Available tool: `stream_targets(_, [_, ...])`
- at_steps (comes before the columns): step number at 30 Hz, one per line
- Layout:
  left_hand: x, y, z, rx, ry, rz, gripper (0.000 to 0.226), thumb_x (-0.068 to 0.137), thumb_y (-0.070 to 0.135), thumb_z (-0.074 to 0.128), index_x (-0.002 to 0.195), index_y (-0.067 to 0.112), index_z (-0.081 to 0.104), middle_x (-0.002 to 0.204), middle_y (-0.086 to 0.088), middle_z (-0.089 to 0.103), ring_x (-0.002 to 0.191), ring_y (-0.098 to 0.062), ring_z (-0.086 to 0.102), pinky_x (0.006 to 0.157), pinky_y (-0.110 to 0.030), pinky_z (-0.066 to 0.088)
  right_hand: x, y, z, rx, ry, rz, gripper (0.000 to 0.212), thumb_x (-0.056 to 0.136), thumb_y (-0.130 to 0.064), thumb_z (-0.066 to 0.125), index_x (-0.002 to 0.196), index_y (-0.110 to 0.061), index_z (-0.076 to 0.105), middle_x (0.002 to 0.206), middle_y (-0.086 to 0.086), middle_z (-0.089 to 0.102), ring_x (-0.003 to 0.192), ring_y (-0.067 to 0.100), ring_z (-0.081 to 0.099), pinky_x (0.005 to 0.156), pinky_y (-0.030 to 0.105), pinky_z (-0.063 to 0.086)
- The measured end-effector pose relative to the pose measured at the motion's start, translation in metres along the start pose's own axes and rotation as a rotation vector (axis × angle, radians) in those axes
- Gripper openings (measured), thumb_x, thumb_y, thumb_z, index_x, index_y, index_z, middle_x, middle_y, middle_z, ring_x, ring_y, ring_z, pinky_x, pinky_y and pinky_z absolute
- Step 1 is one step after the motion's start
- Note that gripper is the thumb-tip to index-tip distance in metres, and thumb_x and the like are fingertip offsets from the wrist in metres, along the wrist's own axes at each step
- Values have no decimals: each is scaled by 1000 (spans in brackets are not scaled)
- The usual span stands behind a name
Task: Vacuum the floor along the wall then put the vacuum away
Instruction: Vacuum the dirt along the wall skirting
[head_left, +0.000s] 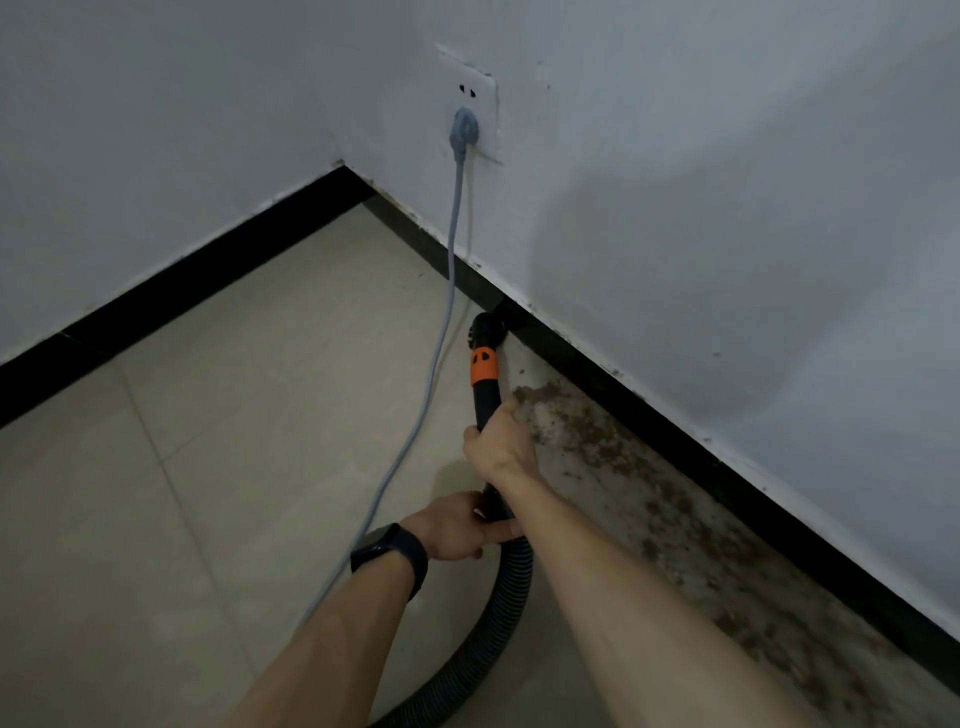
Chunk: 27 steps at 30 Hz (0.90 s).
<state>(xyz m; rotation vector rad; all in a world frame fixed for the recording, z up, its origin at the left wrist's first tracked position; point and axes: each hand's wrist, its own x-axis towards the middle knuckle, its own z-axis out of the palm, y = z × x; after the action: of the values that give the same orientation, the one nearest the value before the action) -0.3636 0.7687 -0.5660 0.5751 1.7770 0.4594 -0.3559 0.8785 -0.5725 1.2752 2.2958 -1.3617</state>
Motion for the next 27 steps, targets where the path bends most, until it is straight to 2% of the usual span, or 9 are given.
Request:
stream_targets(5, [-10,-6,12,-38,-5,12,42,93,49,65,125,24,56,121,6,60,104,-12,62,88,-25,56,-19,10,-4,42,22,31,54,101,-24,55,146,-6,30,129,20,58,108,33,63,76,34,49])
stream_targets(7, [-13,-11,16,-42,-8,-1,62,86,58,69,132,19,56,126,3,61,105,-14,64,89,-28,57,-27,14,-5,53,23,49,55,101,-24,54,146,-6,29,129,20,59,108,34,63,74,34,47])
stream_targets(9, [-17,-15,20,-35,-2,-5,86,70,72,71,136,18,56,129,2,62,105,-16,67,92,-33,57,-33,18,-6,57,35,63,55,101,-24,55,146,-5,31,129,19,59,108,34,63,73,33,46])
stream_targets(11, [-19,-18,26,-27,2,-1,95,61,77,70,135,20,56,129,3,63,105,-16,68,92,-36,57,-39,23,-6,60,49,72,56,100,-25,55,147,-6,31,127,18,59,105,33,64,72,33,46])
stream_targets(16, [-25,-22,45,8,-1,-6,68,82,62,70,133,18,57,127,1,64,99,-15,68,89,-32,58,-56,38,-3,74,73,100,60,101,-27,55,149,-8,26,123,17,62,96,31,64,72,36,53])
stream_targets(20, [-34,-20,59,20,5,-8,66,85,60,69,133,16,56,126,-1,64,98,-17,69,88,-32,58,-65,51,-5,100,91,123,59,101,-27,54,149,-10,25,114,14,62,82,27,60,65,34,49])
stream_targets(24, [-45,-14,60,56,-30,-24,63,88,56,69,134,15,54,128,-3,62,94,-14,65,79,-22,55,-75,58,-4,152,95,134,56,101,-26,52,148,-10,26,110,12,61,83,28,62,66,36,51])
stream_targets(27, [-52,-13,56,108,-48,-33,60,88,54,69,130,15,55,120,-1,62,91,-12,62,73,-18,50,-80,62,1,204,118,149,50,101,-26,53,143,-9,32,115,15,62,83,28,61,65,34,50])
